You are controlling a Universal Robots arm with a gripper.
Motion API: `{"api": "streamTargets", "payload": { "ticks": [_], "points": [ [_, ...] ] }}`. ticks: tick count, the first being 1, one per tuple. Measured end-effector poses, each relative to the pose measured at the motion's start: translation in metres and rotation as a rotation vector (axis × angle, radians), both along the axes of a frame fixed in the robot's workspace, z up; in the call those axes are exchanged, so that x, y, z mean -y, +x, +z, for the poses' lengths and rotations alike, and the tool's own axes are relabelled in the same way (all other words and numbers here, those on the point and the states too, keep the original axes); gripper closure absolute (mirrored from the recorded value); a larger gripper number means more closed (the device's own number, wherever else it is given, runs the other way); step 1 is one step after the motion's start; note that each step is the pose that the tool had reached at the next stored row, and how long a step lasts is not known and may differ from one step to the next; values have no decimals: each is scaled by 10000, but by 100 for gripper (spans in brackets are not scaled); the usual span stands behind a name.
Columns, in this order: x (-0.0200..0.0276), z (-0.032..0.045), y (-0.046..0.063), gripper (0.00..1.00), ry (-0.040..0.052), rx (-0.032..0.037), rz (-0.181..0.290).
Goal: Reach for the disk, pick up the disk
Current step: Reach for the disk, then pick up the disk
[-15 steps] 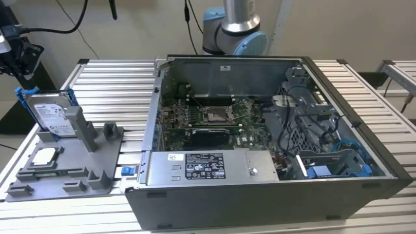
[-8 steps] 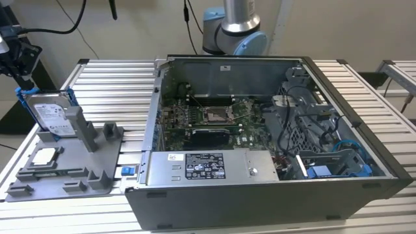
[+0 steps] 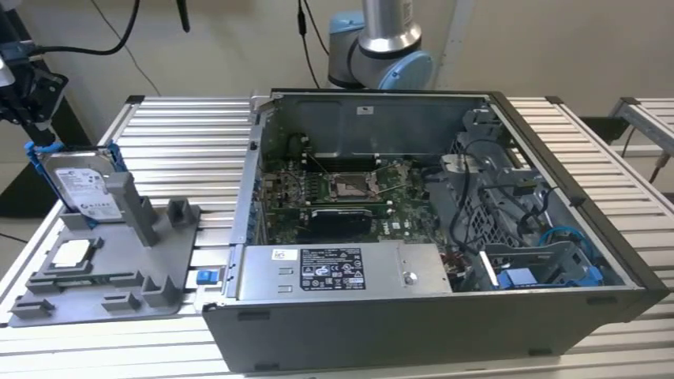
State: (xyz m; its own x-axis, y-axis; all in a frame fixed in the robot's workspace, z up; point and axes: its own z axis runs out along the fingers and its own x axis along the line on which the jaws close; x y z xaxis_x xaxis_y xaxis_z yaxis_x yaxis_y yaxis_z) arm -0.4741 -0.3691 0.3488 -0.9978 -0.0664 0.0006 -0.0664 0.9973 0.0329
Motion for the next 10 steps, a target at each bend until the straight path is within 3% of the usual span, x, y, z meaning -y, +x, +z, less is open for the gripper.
{"api": "streamTargets", "payload": {
  "ticks": [10],
  "points": [
    [0,0,-1,100,0,0,408]
  ]
}}
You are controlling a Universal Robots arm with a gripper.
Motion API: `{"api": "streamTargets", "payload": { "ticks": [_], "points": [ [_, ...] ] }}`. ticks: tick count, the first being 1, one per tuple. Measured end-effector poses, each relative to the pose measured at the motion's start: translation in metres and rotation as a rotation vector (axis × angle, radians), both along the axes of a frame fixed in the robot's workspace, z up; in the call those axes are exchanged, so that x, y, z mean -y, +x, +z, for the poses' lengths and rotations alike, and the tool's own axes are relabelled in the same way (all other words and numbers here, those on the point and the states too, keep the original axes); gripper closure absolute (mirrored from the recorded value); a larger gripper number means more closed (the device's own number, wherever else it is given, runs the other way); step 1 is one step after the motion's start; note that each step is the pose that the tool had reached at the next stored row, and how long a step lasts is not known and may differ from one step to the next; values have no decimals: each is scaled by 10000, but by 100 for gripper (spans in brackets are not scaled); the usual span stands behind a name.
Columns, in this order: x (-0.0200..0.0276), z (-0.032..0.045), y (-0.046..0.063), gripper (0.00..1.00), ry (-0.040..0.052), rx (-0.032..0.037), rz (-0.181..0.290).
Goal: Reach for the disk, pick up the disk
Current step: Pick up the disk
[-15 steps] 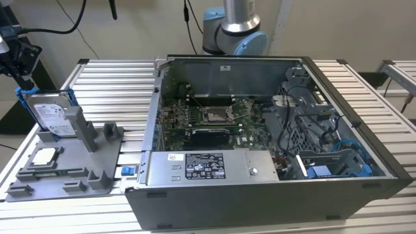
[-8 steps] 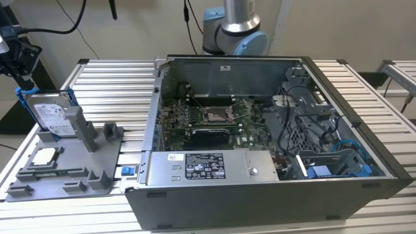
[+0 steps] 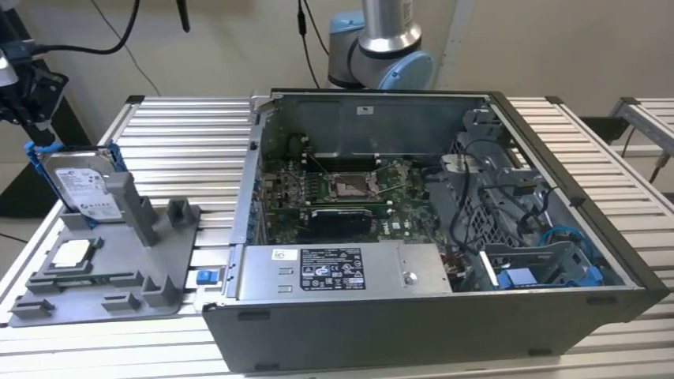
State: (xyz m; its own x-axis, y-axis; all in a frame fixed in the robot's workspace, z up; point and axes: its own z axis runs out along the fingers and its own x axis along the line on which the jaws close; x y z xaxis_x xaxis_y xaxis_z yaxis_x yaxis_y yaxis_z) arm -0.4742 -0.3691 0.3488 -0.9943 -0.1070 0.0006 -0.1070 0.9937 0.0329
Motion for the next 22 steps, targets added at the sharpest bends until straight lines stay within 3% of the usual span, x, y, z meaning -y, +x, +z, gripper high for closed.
{"api": "streamTargets", "payload": {
  "ticks": [22],
  "points": [
    [-5,0,1,100,0,0,3551]
  ]
}}
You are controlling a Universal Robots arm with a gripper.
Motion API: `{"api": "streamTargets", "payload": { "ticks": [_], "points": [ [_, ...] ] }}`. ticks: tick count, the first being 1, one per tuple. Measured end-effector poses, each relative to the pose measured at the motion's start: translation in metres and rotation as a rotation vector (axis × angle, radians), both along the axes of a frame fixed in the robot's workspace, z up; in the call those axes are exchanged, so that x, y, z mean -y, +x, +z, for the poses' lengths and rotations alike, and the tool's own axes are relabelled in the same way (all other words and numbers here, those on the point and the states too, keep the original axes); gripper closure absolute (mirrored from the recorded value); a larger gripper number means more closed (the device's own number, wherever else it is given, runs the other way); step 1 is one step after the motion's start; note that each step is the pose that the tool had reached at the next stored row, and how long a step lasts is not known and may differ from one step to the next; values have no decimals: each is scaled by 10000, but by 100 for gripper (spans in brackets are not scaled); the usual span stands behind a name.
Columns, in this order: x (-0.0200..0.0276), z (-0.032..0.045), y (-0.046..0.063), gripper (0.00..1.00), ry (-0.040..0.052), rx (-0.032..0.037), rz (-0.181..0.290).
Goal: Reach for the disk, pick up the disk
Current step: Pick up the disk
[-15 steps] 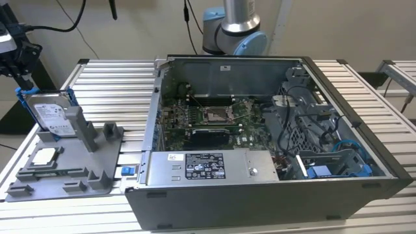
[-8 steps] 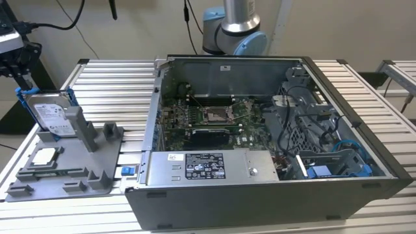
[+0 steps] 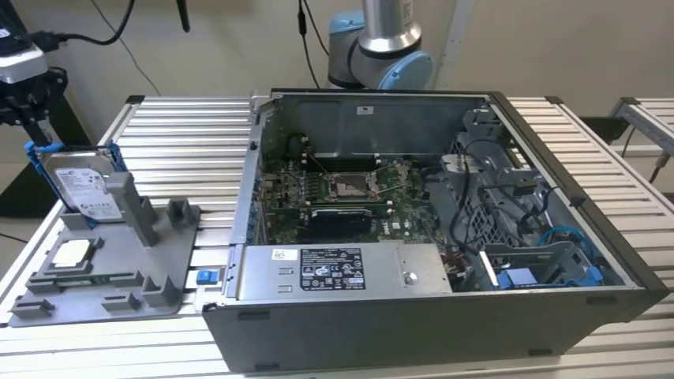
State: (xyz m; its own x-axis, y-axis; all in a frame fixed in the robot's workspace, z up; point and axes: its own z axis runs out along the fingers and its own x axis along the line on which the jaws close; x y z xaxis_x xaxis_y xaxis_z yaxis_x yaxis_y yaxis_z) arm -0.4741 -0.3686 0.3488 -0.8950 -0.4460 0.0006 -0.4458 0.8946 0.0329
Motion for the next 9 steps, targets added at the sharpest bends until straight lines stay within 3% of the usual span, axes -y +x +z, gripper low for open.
{"api": "streamTargets", "payload": {
  "ticks": [9],
  "points": [
    [-1,0,0,100,0,0,1560]
  ]
}}
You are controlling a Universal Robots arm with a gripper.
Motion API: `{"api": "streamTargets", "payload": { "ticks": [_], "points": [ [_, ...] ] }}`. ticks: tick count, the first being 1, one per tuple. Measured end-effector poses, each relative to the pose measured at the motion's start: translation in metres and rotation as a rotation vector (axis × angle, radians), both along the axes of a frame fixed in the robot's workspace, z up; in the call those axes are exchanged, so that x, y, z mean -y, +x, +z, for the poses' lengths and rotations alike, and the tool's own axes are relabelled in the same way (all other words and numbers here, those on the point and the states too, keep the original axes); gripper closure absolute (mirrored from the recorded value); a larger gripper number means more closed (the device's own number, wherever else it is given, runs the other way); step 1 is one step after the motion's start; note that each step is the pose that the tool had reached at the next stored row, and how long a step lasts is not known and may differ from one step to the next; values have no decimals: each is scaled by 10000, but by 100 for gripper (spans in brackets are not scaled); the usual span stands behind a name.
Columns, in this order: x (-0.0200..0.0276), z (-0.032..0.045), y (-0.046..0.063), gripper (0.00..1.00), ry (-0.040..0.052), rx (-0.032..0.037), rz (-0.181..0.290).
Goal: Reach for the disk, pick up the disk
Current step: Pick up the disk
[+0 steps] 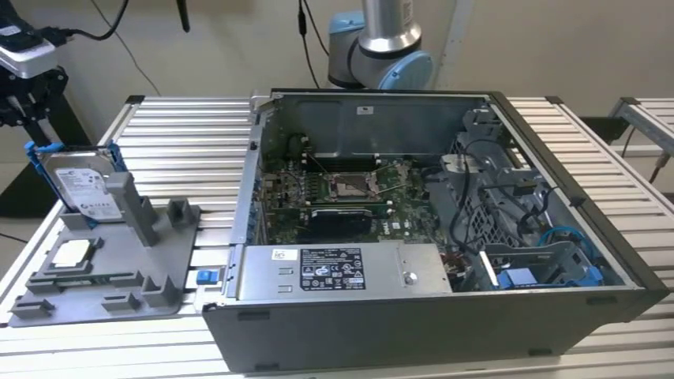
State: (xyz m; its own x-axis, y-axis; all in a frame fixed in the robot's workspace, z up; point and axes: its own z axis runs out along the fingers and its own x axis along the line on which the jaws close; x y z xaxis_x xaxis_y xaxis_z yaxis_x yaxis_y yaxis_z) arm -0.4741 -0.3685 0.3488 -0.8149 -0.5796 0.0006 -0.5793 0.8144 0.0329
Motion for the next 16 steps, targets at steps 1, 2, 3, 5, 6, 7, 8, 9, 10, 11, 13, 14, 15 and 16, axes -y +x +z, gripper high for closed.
{"api": "streamTargets", "payload": {
  "ticks": [1,2,3,5,6,7,8,9,10,11,13,14,15,16],
  "points": [
    [0,0,0,100,0,0,145],
    [0,0,0,100,0,0,279],
    [0,0,0,100,0,0,412],
    [0,0,0,100,-1,0,639],
    [0,0,0,100,0,0,731],
    [0,0,0,100,0,0,806],
    [0,0,0,100,0,0,825],
    [0,0,0,100,0,0,829],
    [0,0,0,100,0,0,837],
    [0,0,0,100,-1,0,851],
    [0,0,0,100,-1,0,986],
    [-1,0,0,100,-1,0,1106],
    [-1,0,0,100,0,0,1256],
    [-1,0,0,100,0,0,1418]
  ]
}}
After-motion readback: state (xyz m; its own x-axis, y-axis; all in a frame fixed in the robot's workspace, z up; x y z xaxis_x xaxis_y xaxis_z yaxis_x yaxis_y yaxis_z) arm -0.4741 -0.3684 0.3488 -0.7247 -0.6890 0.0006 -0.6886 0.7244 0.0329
